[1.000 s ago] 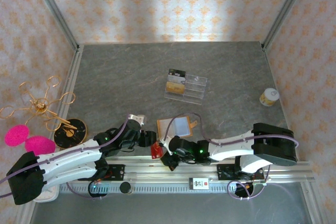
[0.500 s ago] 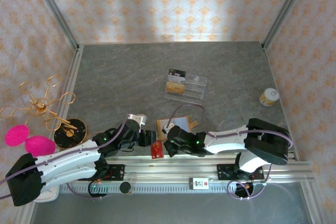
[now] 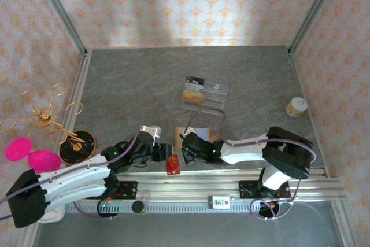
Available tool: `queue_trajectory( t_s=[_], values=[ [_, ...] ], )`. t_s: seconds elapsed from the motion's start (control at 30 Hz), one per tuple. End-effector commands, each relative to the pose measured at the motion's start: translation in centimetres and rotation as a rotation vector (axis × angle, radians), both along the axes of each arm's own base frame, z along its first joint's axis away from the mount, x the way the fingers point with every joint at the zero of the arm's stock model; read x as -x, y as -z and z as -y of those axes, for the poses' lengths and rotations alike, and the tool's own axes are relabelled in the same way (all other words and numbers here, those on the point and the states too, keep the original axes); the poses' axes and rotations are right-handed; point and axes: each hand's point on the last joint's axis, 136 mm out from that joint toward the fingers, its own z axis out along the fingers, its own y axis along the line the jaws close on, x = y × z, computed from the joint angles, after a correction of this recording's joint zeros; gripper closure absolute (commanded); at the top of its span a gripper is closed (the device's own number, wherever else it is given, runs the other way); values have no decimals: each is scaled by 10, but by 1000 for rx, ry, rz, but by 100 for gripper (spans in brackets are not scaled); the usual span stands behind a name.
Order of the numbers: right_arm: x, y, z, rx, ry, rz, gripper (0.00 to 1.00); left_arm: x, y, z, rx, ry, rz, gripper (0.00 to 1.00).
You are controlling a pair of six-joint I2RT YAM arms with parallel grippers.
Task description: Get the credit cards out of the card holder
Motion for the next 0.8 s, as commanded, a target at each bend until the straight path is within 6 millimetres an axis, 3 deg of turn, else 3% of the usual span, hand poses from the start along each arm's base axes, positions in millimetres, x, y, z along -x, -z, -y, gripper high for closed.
queue_trajectory(
  t_s=[0.0, 0.1, 0.17, 0.33, 0.5, 0.77],
  values=[
    [-6, -6, -1, 13, -5, 29, 100, -1, 1, -5, -18, 0, 9, 42],
    [15, -21, -12, -93, -99, -1, 100, 0, 2, -5, -23, -1, 8, 41],
    [40, -27, -18, -145, -184, -25, 100, 0, 3, -5, -21, -1, 7, 41],
    [81, -16, -25, -144, -306, -78, 100, 0, 6, -2, -21, 11, -1, 41],
    [90, -23, -32, -199, -347, -79, 100, 0, 7, -3, -24, 11, -5, 41],
    [98, -5, -34, -140, -380, -98, 100, 2, 10, -1, -27, 21, -20, 41]
  ],
)
